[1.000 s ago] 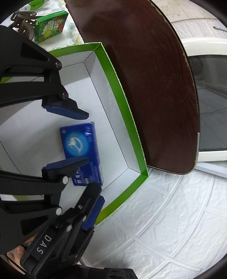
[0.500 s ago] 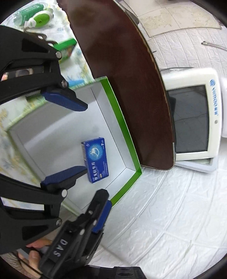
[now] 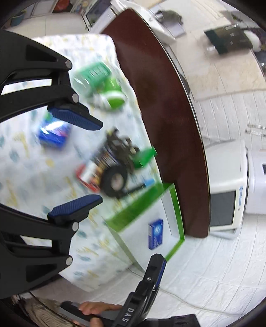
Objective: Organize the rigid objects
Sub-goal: 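Move the left tool back and grasp the blue cube box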
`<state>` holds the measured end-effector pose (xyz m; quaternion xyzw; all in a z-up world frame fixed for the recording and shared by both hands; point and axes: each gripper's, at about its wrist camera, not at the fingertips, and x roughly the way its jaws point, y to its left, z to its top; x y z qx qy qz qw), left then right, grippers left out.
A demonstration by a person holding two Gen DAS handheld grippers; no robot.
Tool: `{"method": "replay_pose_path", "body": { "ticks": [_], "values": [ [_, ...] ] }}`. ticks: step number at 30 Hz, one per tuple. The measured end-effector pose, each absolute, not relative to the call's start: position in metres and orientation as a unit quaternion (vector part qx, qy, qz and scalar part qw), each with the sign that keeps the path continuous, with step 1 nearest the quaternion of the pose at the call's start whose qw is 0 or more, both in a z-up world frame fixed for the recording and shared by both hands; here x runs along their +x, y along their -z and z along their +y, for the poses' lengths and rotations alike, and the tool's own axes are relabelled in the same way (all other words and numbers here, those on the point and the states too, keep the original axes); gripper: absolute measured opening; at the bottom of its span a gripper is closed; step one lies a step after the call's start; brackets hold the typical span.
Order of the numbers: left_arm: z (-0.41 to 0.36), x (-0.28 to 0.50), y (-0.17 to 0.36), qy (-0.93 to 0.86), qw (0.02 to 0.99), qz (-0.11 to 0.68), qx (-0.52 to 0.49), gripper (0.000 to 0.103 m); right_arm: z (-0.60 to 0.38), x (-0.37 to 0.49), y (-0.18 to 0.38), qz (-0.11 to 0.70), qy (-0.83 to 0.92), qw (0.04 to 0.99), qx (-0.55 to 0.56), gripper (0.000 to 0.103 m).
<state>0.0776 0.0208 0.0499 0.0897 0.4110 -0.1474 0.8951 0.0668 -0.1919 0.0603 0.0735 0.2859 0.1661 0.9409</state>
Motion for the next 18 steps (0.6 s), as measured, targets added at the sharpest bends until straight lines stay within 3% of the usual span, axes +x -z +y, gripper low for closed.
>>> {"method": "replay_pose_path", "body": {
  "ticks": [7,17,18],
  "values": [
    [0.100,0.026,-0.031,0.101,0.903,0.394,0.138,0.064,-0.107,0.062,-0.023,0.345,-0.241,0.904,0.074,0.038],
    [0.135,0.039,0.014,0.090,0.917,0.388,-0.017,0.065,-0.043,0.080,0.016,0.412,-0.282,0.863,0.081,0.039],
    [0.135,0.044,0.020,0.095,0.913,0.395,-0.035,0.065,-0.039,0.082,0.017,0.414,-0.277,0.863,0.079,0.042]
  ]
}}
